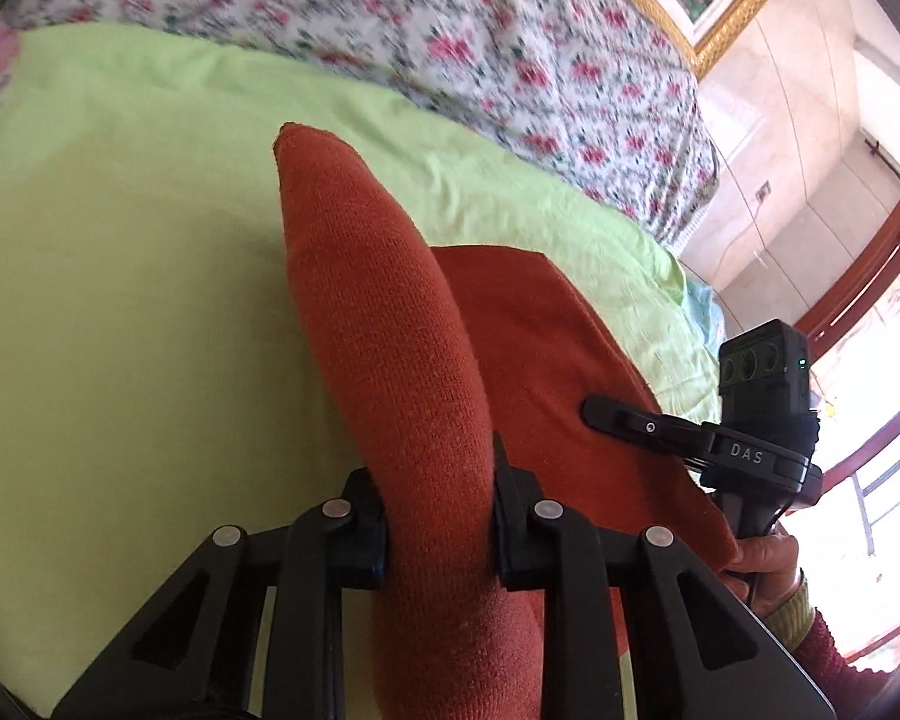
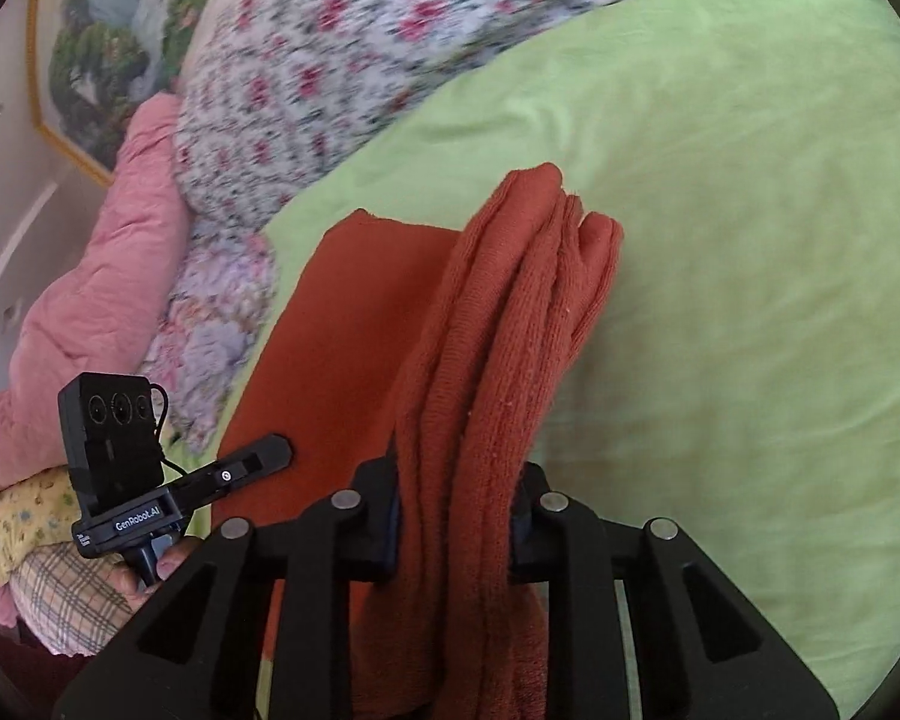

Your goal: Fold small clothes

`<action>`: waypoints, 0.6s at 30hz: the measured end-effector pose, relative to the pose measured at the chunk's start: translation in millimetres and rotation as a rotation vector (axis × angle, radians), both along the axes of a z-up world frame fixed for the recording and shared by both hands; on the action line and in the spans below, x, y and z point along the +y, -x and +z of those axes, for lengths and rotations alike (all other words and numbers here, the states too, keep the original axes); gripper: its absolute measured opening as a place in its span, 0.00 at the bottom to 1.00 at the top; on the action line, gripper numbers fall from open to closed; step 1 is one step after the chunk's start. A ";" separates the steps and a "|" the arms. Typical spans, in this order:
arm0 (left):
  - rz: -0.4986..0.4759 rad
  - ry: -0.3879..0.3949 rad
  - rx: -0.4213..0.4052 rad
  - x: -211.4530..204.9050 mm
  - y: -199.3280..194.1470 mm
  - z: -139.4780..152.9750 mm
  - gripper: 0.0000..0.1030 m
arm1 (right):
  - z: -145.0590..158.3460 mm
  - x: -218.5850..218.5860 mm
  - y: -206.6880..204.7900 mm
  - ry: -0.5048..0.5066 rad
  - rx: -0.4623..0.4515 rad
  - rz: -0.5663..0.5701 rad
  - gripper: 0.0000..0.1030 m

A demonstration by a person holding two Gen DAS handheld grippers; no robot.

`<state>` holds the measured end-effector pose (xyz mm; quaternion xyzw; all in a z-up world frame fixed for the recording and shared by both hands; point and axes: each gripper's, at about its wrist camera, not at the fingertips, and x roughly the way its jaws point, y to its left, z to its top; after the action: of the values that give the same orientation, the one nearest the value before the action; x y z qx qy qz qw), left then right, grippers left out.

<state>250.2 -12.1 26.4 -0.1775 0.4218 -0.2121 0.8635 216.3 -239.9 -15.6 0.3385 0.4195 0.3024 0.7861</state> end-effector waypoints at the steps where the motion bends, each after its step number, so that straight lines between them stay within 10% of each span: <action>1: 0.015 -0.003 -0.003 12.9 5.4 3.8 0.23 | 1.9 11.6 -0.8 -0.019 -0.010 0.015 0.24; 14: 0.189 -0.017 0.062 128.1 54.6 -34.7 0.24 | -13.0 132.7 -20.7 -0.085 0.027 0.173 0.24; 18: 0.247 -0.022 0.114 136.7 57.4 -62.6 0.46 | -31.7 128.7 -21.1 -0.053 0.073 0.165 0.29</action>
<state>192.8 124.6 -36.2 -0.2305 0.4475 -0.0890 0.8595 237.4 -111.2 -47.3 0.3340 0.4661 0.3648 0.7335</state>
